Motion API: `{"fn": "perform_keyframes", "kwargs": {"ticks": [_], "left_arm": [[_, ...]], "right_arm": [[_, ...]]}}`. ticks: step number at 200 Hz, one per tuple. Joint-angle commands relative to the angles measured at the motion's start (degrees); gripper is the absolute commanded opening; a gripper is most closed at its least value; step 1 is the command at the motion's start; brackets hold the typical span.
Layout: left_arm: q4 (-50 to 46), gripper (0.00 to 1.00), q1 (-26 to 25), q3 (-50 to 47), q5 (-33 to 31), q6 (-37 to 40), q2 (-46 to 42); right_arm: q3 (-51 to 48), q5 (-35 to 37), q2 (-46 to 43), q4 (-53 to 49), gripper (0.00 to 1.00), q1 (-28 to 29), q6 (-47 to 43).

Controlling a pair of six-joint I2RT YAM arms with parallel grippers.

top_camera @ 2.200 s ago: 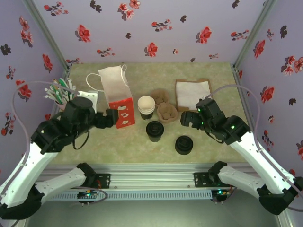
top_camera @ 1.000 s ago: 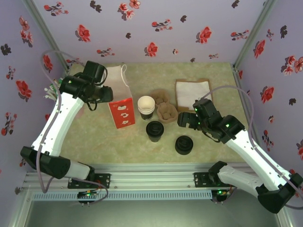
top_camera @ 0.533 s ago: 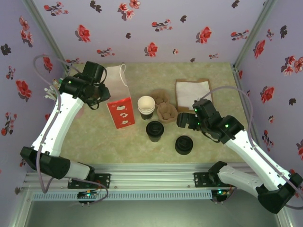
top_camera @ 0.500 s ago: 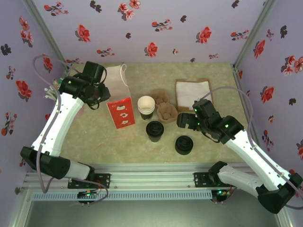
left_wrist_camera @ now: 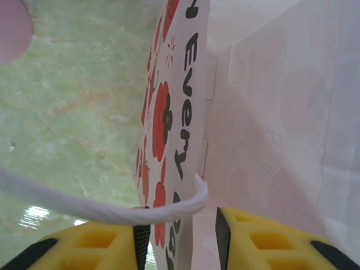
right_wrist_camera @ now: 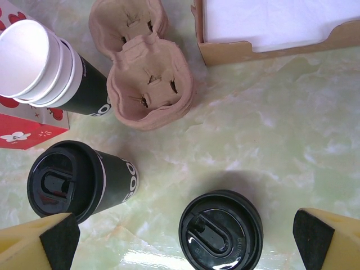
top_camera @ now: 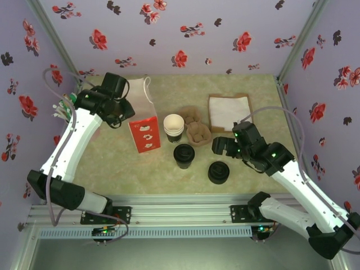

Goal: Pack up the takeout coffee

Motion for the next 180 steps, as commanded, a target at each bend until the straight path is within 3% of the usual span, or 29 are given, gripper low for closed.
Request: {"fn": "perform_keyframes", "kwargs": {"ticks": [1, 51, 180], "left_arm": [[0.5, 0.28, -0.6, -0.1, 0.5, -1.4, 0.8], [-5.9, 0.0, -3.0, 2.8, -0.9, -9.3, 1.6], [-16.9, 0.0, -16.2, 5.5, -8.4, -22.5, -0.1]], "right_arm": [[-1.0, 0.4, -2.2, -1.1, 0.99, -0.3, 0.9], [-1.1, 0.1, -4.2, -2.6, 0.99, -0.4, 0.3], [-2.8, 0.7, -9.5, -4.6, 0.99, -0.4, 0.7]]}}
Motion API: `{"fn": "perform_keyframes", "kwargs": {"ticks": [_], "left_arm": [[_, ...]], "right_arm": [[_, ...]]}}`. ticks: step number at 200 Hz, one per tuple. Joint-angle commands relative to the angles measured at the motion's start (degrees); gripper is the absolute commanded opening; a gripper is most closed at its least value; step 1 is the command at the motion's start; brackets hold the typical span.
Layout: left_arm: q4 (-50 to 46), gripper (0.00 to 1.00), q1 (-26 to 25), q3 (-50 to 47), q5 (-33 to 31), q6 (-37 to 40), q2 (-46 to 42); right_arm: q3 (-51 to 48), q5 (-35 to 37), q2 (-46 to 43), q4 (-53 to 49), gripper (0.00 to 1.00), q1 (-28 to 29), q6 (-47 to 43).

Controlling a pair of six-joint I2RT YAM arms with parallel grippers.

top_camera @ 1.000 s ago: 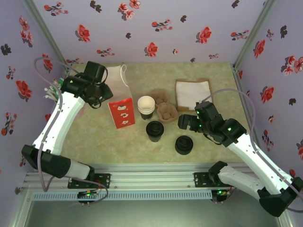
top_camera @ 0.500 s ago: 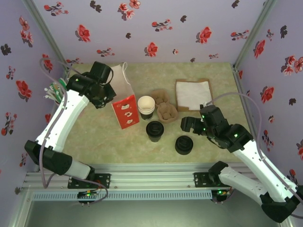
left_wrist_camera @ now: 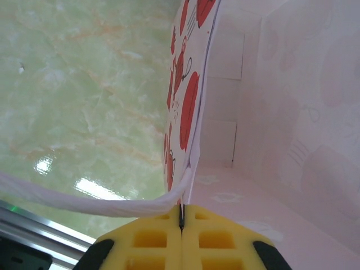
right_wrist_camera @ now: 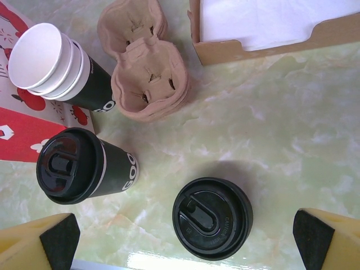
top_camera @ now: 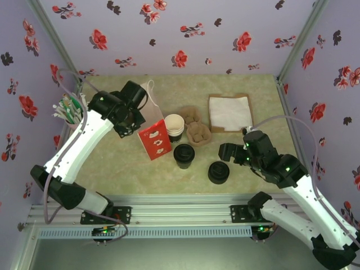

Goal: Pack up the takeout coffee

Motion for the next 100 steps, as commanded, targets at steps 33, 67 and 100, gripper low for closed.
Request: {"fn": "perform_keyframes", "kwargs": {"ticks": [33, 67, 100], "left_arm": [[-9.8, 0.0, -5.7, 5.3, -6.6, -7.0, -2.1], [-8.9, 0.0, -7.9, 3.0, -7.4, -9.8, -3.7], [-6.4, 0.0, -8.9, -0.6, -6.1, -10.9, -3.9]], "right_arm": [[-0.4, 0.8, 0.0, -0.6, 0.99, -0.4, 0.4], [-0.6, 0.4, 0.4, -0.1, 0.99, -0.3, 0.6], [-1.0, 0.0, 0.4, 0.2, 0.99, -0.4, 1.1]]}}
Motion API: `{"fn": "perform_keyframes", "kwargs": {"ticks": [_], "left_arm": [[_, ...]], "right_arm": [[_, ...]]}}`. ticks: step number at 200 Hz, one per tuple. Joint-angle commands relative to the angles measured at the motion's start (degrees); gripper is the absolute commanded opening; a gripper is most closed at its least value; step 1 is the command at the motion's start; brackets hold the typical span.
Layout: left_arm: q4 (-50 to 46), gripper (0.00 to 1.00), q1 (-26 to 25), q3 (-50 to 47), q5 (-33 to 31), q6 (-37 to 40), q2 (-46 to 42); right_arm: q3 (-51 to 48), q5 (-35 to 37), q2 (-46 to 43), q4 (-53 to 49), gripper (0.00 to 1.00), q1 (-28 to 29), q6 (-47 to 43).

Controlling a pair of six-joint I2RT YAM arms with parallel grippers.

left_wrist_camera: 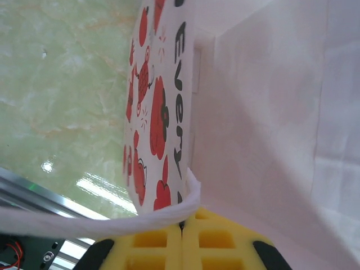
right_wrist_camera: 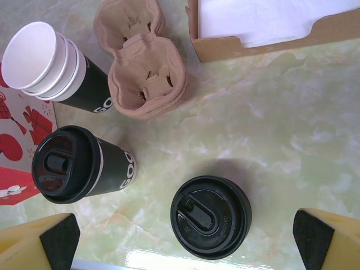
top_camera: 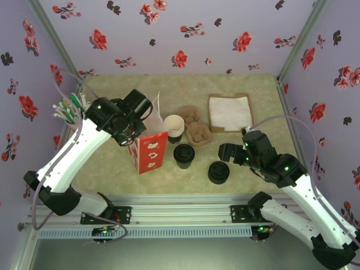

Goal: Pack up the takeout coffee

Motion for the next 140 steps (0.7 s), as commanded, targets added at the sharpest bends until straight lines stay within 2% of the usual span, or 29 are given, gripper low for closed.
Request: {"fn": "perform_keyframes", "kwargs": {"ticks": [1, 31, 53, 75, 93, 120, 140], "left_arm": [[0.4, 0.0, -0.8, -2.4, -1.2, -2.7, -0.5], [3.9, 0.0, -1.3, -5.6, -0.2, -3.5, -2.2], [6.3, 0.12, -1.3, -7.3, 0.2, -2.9, -2.9], [7.6, 0.32, -1.6, -6.2, 1.1, 0.7, -3.1], [9.9, 0.55, -2.7, -6.3, 0.8, 3.8, -5.3], [14.6, 0.97, -4.0, -9.2, 0.2, 7.7, -11.5], [16.3, 0.99, -4.0, -10.6, -1.5, 13.1, -17.0]], "right_arm": [[-0.7, 0.0, 0.0, 0.1, 0.99, -0.4, 1.1], [-0.8, -0.3, 0.0, 0.5, 0.99, -0.3, 1.1], [-1.0, -0.7, 0.3, 1.1, 0.99, -0.4, 1.3], [-0.6, -1.2, 0.9, 1.3, 0.99, -0.3, 1.0], [0.2, -2.2, 1.8, 1.2, 0.99, -0.3, 0.3], [1.3, -2.3, 2.0, 1.0, 0.99, -0.3, -1.1], [2.0, -1.7, 2.2, 1.2, 0.99, -0.4, -1.3]]}}
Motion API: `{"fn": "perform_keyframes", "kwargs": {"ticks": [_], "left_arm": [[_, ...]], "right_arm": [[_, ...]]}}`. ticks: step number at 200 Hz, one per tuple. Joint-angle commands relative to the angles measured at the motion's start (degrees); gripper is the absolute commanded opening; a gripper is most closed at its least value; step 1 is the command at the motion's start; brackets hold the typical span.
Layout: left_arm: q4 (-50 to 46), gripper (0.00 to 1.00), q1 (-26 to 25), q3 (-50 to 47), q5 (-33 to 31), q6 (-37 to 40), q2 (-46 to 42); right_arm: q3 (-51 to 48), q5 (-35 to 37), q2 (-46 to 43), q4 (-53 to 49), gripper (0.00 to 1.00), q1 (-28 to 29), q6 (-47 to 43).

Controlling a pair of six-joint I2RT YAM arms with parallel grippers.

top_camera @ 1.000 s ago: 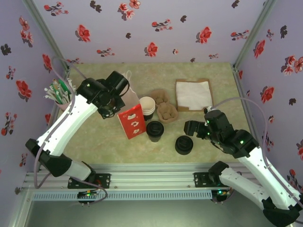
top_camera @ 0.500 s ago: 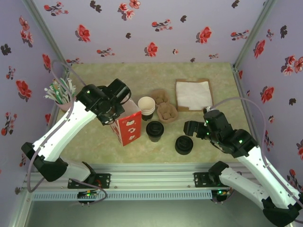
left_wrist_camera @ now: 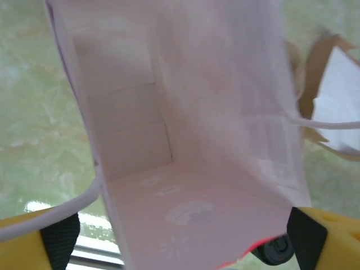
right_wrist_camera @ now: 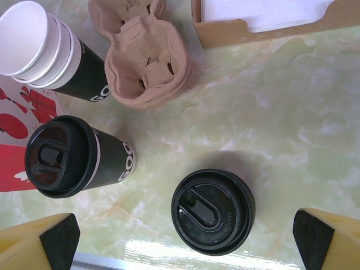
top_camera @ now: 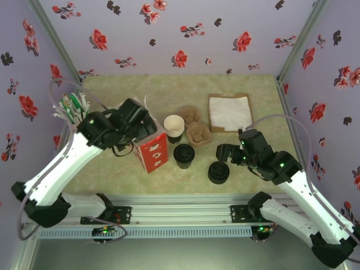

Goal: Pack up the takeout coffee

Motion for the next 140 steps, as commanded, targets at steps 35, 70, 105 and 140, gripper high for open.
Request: {"fn": "perform_keyframes", "kwargs": {"ticks": [35, 70, 105, 140], "left_arm": [[9.4, 0.99, -0.3, -6.1, -2.8, 21.8, -17.9], [7.2, 0.99, 0.8, -3.8, -5.3, 30.4, -20.2], [5.0, 0.99, 3.2, 4.0, -5.5, 38.0, -12.7], [5.5, 0.99, 12.0, 14.4, 2.1, 45.6, -2.5]], "right_arm": [[4.1, -0.6, 3.3, 2.5, 0.99, -0.3, -3.0], [11.8, -3.2, 14.0, 0.9, 0.93, -0.5, -7.5], [22.8, -3.1, 28.2, -3.0, 0.8, -0.4, -12.1], [31.6, -3.2, 39.5, -2.7, 0.76, -1.0, -15.1]]}}
